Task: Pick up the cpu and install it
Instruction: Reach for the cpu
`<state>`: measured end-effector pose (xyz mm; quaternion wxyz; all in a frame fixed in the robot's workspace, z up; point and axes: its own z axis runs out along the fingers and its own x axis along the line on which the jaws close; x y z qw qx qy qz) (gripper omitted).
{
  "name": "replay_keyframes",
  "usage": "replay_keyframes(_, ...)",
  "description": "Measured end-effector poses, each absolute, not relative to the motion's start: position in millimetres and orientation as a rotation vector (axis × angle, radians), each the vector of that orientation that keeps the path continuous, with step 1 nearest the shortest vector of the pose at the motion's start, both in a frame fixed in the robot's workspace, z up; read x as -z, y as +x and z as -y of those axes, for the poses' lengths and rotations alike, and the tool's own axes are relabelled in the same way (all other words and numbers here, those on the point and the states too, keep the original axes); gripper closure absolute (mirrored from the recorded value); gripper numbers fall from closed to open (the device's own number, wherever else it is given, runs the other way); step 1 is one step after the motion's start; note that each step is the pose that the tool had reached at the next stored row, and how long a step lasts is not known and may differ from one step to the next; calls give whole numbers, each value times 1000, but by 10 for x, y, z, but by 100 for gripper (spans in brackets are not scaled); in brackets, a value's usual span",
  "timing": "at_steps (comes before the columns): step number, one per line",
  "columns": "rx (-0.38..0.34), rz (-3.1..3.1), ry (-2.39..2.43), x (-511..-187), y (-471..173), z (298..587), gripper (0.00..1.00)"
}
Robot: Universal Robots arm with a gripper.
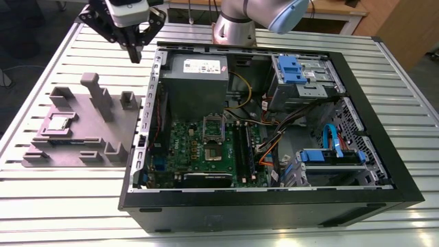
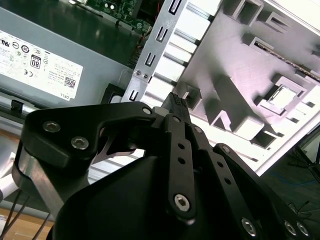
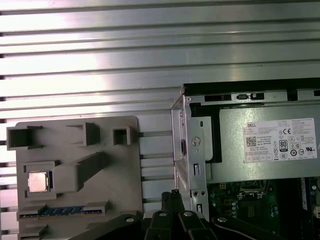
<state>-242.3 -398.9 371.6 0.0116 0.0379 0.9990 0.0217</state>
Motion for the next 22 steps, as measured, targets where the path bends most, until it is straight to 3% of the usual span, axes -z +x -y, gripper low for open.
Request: replay_keyframes(22, -67, -3116, 118, -3695, -2689, 3989, 90)
